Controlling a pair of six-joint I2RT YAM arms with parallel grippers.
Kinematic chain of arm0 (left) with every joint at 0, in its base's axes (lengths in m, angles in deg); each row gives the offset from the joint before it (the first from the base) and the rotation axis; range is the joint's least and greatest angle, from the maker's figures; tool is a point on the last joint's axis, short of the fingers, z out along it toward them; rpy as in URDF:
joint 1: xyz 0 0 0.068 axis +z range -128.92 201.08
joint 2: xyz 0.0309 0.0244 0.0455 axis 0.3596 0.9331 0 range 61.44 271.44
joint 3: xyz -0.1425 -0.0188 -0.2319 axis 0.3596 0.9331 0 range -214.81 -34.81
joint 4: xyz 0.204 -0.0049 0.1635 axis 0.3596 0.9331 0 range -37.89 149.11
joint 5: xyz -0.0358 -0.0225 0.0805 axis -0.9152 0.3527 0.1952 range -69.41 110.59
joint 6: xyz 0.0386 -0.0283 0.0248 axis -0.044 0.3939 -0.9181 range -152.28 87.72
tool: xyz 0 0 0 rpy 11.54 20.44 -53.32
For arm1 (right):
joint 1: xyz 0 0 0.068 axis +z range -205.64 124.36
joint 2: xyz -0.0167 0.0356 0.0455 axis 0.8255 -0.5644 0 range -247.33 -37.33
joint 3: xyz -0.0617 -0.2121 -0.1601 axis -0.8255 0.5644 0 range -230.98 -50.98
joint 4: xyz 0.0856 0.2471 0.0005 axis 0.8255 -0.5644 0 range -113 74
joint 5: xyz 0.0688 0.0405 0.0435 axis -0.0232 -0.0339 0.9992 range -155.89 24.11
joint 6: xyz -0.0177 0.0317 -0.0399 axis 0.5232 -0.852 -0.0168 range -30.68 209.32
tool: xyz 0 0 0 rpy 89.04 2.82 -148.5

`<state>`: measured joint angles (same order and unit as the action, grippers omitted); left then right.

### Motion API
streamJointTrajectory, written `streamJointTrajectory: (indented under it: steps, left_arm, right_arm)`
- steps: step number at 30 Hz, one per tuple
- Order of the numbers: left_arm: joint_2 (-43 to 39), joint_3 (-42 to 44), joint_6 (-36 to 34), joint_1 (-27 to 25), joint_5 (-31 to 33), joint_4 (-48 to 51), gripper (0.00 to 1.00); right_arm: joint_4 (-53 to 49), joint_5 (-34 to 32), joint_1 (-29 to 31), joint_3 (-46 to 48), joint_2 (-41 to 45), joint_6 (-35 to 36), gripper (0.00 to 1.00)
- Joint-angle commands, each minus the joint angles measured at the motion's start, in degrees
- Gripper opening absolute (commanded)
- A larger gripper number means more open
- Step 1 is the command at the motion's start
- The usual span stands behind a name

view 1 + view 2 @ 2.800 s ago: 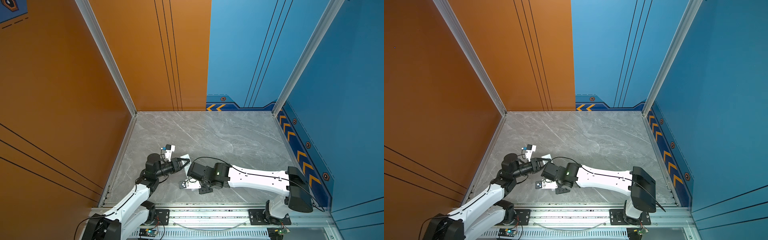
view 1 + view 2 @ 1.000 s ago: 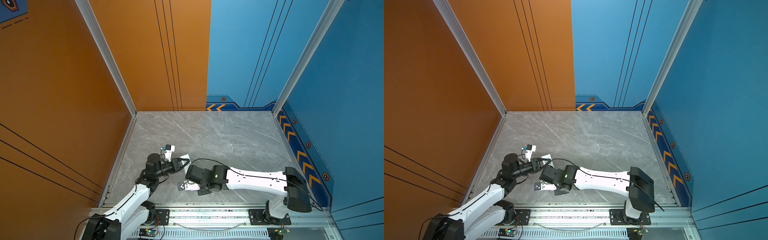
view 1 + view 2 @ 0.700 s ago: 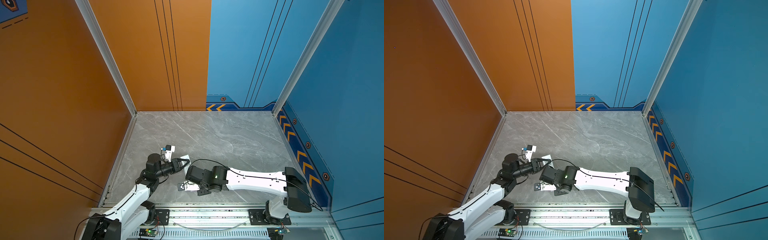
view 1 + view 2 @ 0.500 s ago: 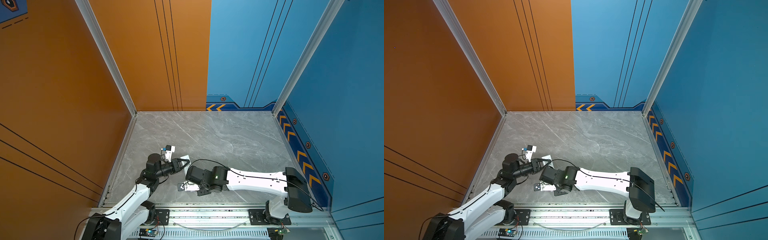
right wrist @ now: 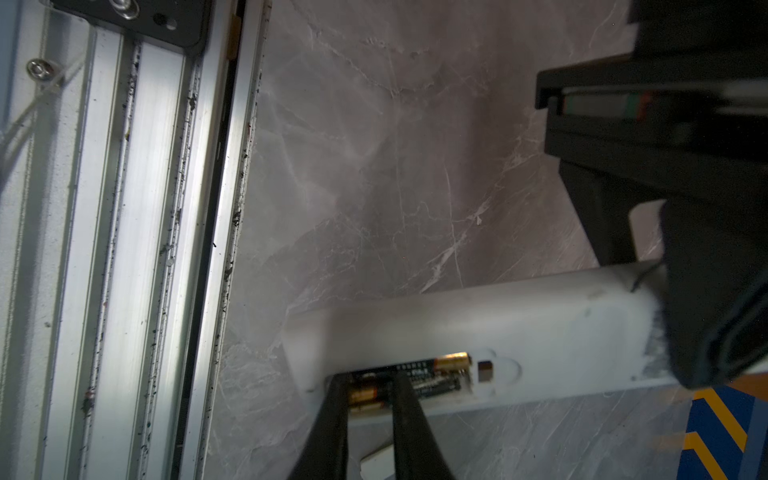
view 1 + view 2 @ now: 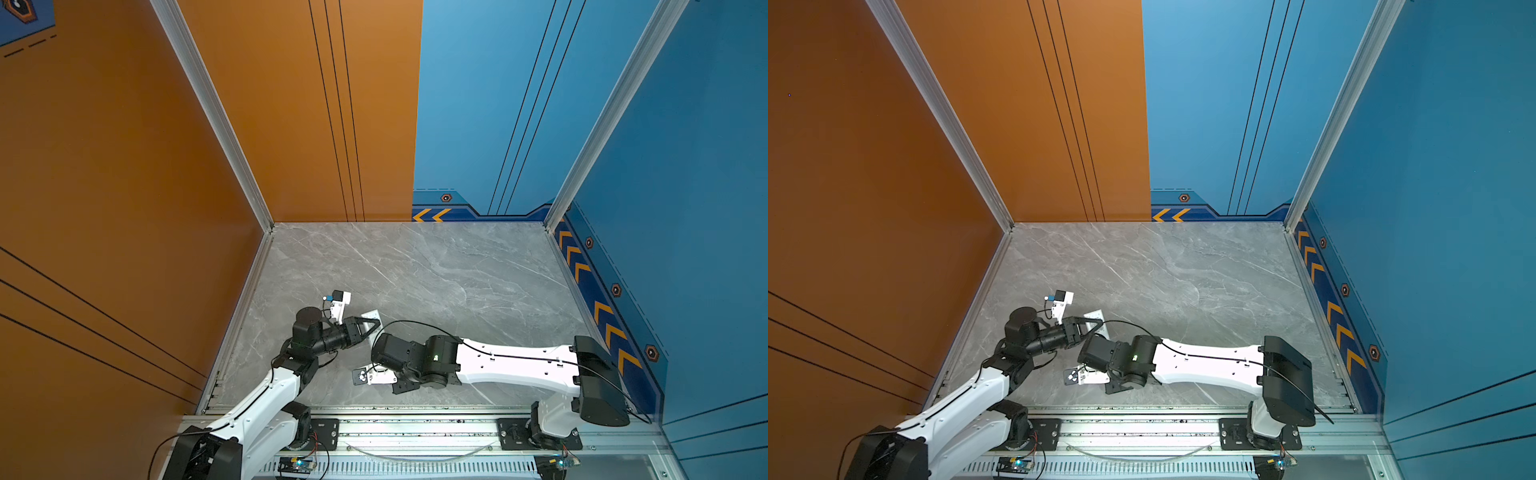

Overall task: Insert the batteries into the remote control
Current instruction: 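Push the right gripper fingers along the batteries into the compartment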

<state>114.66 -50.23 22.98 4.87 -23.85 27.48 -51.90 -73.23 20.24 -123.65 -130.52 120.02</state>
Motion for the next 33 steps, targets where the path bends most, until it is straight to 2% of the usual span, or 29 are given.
streamJointTrajectory:
  steps: [1,21,33]
  left_arm:
    - [-0.64,-0.94,2.74,-0.84,-2.58,-3.85,0.0]
    - [-1.33,-1.01,2.66,-0.85,-2.67,-3.81,0.0]
    - [-1.14,-0.98,2.65,-0.84,-2.57,-3.81,0.0]
  right_arm:
    - [2.92,0.97,0.47,0.96,0.81,0.75,0.17]
    - [1.71,-0.93,-0.88,2.07,0.28,-0.87,0.12]
    - [1.67,-2.11,-1.81,1.72,-0.59,-1.8,0.05]
